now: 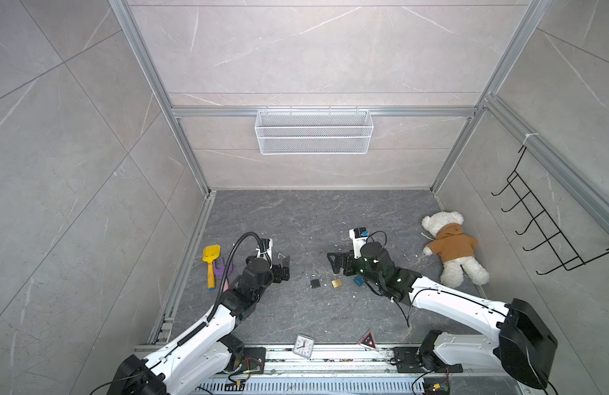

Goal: Lock with the key

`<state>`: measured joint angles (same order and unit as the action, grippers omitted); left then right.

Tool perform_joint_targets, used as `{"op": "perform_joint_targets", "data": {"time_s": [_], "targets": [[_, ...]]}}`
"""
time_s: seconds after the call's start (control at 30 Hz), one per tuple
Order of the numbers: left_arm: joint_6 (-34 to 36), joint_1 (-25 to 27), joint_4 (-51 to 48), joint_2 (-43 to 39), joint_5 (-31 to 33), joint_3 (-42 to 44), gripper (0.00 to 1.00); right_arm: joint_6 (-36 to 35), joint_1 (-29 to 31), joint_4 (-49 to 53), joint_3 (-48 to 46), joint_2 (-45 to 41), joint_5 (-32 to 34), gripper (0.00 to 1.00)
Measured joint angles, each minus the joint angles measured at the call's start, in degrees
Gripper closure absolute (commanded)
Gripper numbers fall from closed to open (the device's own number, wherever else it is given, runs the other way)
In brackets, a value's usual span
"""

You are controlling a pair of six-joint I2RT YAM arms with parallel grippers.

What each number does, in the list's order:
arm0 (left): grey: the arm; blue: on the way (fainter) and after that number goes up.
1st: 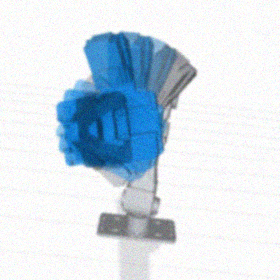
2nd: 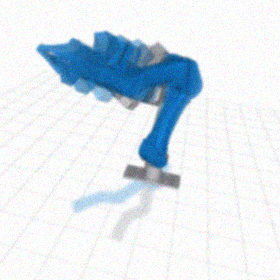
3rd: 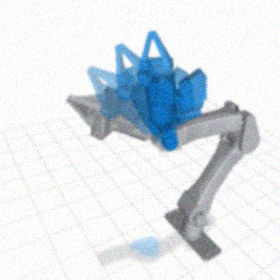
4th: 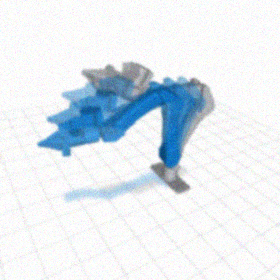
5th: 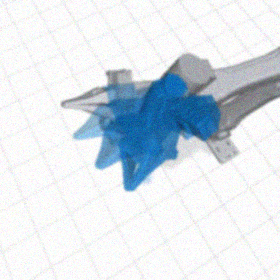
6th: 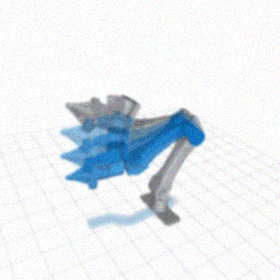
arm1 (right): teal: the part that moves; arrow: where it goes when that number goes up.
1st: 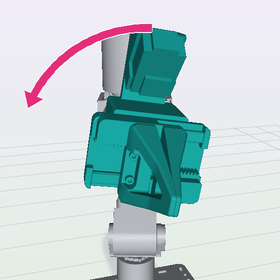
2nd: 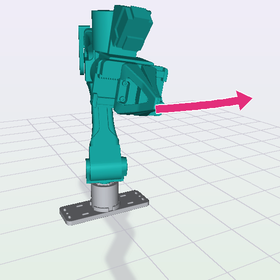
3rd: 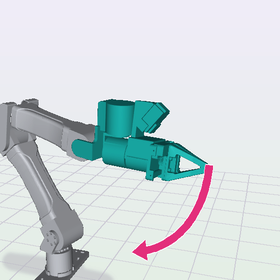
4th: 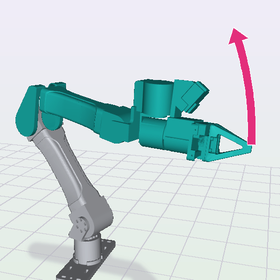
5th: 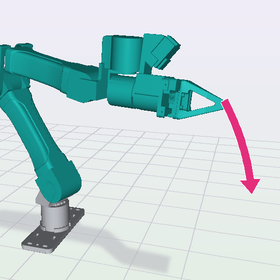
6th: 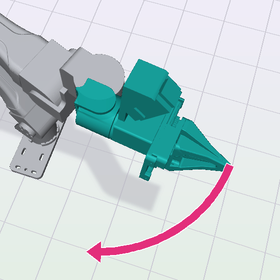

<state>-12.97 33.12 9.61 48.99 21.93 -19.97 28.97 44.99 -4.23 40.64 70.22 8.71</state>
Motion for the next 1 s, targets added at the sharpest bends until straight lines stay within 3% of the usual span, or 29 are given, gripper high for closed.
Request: {"op": "perform_joint_targets", "data": {"time_s": [0.1, 0.23, 0.47, 0.6, 0.77, 0.83, 0.9, 1.0], "targets": [[4.94, -0.74, 3.85, 1.14, 6.99, 2.25, 0.01, -1.66, 0.0, 3.41, 0.0, -1.86, 2.73, 0.0], [9.55, -5.62, 7.5, 8.09, 14.12, 0.68, 0.01, -2.95, 0.0, 6.8, 0.0, -2.47, 5.57, 0.0], [11.67, -20.39, 19.65, 21.42, 16.33, 0.46, 0.02, -3.78, 0.0, 8.94, -0.02, -4.76, 10.67, 0.0], [11.26, -26.58, 23.69, 26.69, 11.52, 0.28, 0.08, -5.51, 0.0, 8.22, -0.98, -8.66, 13.77, 0.0], [10.25, -34.14, 33.57, 32.0, -0.68, 1.99, 0.11, -9.29, 0.0, 2.27, -6.67, -13.99, 16.57, 0.0], [10.16, -36.41, 35.5, 35.43, -4.46, 1.97, 0.09, -10.67, 0.0, -0.61, -9.2, -14.6, 17.62, 0.0], [10.21, -37.07, 35.5, 37.13, -7.65, 1.95, 0.01, -11.78, 0.0, -2.93, -11.21, -14.56, 18.78, 0.0], [10.14, -36.85, 36.37, 37.33, -10.78, 1.9, 0.0, -12.46, 0.0, -3.3, -12.2, -14.67, 21.27, 0.0]]}}
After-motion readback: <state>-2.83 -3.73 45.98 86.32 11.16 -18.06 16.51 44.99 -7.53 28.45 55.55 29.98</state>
